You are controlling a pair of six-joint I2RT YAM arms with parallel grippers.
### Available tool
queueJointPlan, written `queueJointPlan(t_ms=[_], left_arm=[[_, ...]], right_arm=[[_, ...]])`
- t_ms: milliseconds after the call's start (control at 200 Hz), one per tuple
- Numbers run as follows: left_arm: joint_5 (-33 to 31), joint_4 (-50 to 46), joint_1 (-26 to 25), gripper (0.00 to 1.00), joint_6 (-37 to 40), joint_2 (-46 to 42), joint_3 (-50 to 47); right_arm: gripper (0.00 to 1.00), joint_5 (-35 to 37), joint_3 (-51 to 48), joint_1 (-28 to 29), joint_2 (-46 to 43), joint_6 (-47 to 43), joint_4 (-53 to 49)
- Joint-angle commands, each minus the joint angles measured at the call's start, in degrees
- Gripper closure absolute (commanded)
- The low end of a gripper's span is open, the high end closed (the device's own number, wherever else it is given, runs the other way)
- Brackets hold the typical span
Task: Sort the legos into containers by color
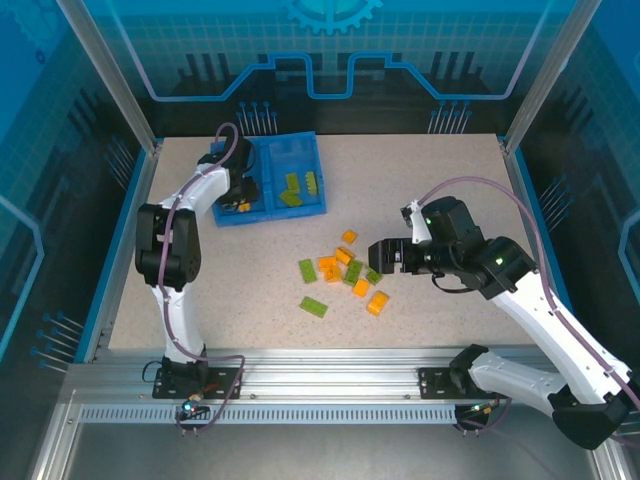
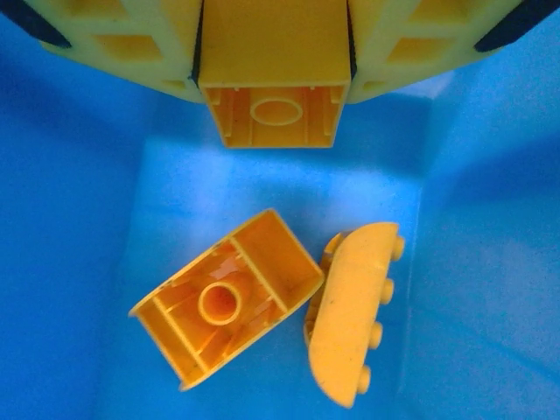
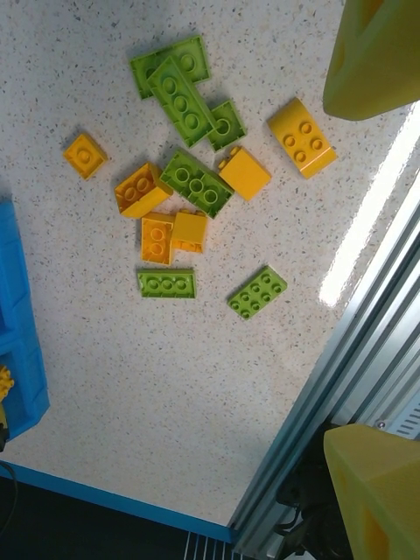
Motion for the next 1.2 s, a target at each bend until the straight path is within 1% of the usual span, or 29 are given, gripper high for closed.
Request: queueJointPlan(t_ms=[0,75,150,230,310,400,480,565,640,730,800,855,975,1040,1196], left_arm=[[2.7,1.6,0.4,0.52,0.2,-1.2,2.6],[3.7,0.8,0.4,0.48,-0.1,-2.4,3.0],[4.7,0.4,0.4,0.47,-0.7,-5.1,2.4],[7.0,0.2,0.3,0.47,-1.5,-9.9,0.8],[11.5,1.8,0.1,0.48,-2.1,-17.4,-3.2],[16.4,4.9,-1.5,0.47,-0.8,-29.2,-10.8],[18.0,5.4,-4.5,0.48,3.6,-39.7,-16.5],[21.2,4.8,-9.1,0.47,10.8,-50.0,-21.7],[24.1,3.0,-12.9,0.44,17.3,-57.9,-26.0],[30.5,-0.8,-15.3,0.34,25.7,-66.8,-31.2],[35.8,-3.0,-15.7,0.3,32.0,-73.1,-36.1],[38.4,-4.1,-15.8,0.23,35.7,-77.6,-40.1],[39.3,-3.4,-15.9,0.08,38.4,-86.4,-47.7],[39.2,-2.7,-15.9,0.02,39.3,-89.4,-51.4],[38.9,1.0,-15.9,0.01,40.3,-93.8,-57.2]], right_arm=[[0.08,0.1,0.1,-0.7,-0.7,1.0,-1.0],[0.08,-0.1,0.3,-0.7,-0.5,1.1,-0.8],[0.08,0.2,0.5,-0.7,-0.2,1.1,-0.8],[0.08,0.5,0.3,-0.7,0.2,0.7,-0.7],[0.09,0.8,-0.1,-0.3,1.0,0.0,-0.4],[0.1,2.2,-0.6,2.0,2.8,-1.0,0.6],[0.1,4.0,-0.7,5.1,5.7,-1.3,2.0],[0.11,4.6,0.0,8.3,10.4,-1.2,4.0],[0.15,4.7,1.4,10.9,15.8,-0.7,5.7],[0.22,5.0,3.9,13.2,23.1,0.3,7.4],[0.27,5.8,5.8,14.8,28.8,1.2,8.5],[0.32,6.2,7.5,15.8,33.3,1.4,9.4],[0.37,8.0,12.6,17.1,42.4,1.3,9.1],[0.4,9.0,15.3,17.7,46.6,0.8,9.3],[0.45,11.7,21.3,18.2,55.8,0.3,9.0]])
